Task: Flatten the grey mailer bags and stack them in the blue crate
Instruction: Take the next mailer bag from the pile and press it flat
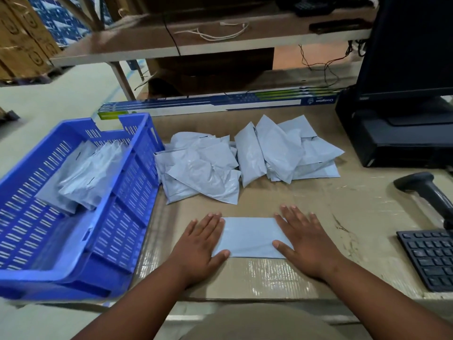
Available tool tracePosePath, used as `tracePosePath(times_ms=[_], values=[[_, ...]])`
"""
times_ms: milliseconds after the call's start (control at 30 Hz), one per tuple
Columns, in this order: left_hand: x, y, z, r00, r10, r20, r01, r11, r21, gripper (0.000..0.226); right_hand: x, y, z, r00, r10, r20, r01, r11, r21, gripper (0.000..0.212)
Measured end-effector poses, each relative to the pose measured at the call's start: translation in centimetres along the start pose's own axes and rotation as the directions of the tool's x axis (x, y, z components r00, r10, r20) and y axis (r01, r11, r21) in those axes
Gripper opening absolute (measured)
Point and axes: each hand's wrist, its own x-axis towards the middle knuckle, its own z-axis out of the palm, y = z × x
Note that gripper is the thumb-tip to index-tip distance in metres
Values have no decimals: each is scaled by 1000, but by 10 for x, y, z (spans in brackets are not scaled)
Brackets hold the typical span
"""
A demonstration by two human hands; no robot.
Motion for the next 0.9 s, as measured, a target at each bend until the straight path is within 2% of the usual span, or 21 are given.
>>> tracePosePath(times_ms=[133, 233, 300, 400, 500, 633, 900], values=[[-2, 3, -4, 998, -59, 18, 59, 997, -51, 84, -6, 14, -1, 998, 54, 11, -54, 998, -18, 91], [11, 12, -14, 997, -66, -30, 63, 994, -95, 79, -1, 5, -10, 997, 77, -23, -77, 997, 13, 80], [26, 23, -19, 995, -5, -99, -6, 995, -104, 73, 9, -13, -18, 998, -10, -58, 9, 1000, -3, 70], [45, 50, -7, 994, 72, -84, -82, 990, -115, 69, 23, -48, -11, 988, -150, -43, 151, 988, 16, 66], [50, 63, 8, 994, 71, -80, -78, 993, -87, 67, 26, -59, 3, 985, -159, -59, 158, 987, -26, 69], [43, 45, 7, 993, 79, -84, -83, 995, -48, 74, 23, -41, 6, 986, -157, -48, 156, 988, -21, 75], [12, -17, 1, 999, -27, -34, 27, 1000, 12, 82, 5, 5, -1, 1000, -19, -6, 18, 999, -43, 86]])
